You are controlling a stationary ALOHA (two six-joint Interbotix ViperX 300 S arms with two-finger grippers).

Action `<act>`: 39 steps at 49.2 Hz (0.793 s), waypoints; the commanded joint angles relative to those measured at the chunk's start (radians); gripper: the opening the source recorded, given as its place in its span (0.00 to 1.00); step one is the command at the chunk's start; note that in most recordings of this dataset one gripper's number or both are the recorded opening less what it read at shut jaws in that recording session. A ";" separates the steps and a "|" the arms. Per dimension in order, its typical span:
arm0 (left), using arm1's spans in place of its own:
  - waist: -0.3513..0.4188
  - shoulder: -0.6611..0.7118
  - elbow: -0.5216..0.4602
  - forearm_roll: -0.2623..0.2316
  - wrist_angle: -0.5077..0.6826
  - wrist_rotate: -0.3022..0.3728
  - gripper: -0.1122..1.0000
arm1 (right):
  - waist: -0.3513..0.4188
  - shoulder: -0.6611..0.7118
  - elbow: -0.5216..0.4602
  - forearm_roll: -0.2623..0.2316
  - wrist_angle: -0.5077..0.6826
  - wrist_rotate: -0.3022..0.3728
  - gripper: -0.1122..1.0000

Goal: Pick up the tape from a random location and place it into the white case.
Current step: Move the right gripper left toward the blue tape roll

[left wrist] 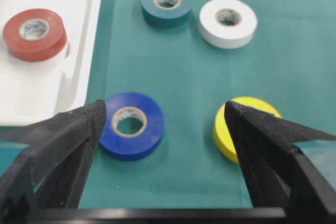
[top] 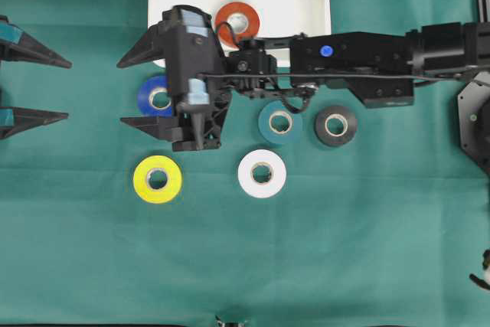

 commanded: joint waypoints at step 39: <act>0.002 0.009 -0.011 -0.002 -0.020 -0.003 0.98 | -0.003 0.153 -0.368 -0.009 0.724 0.061 0.91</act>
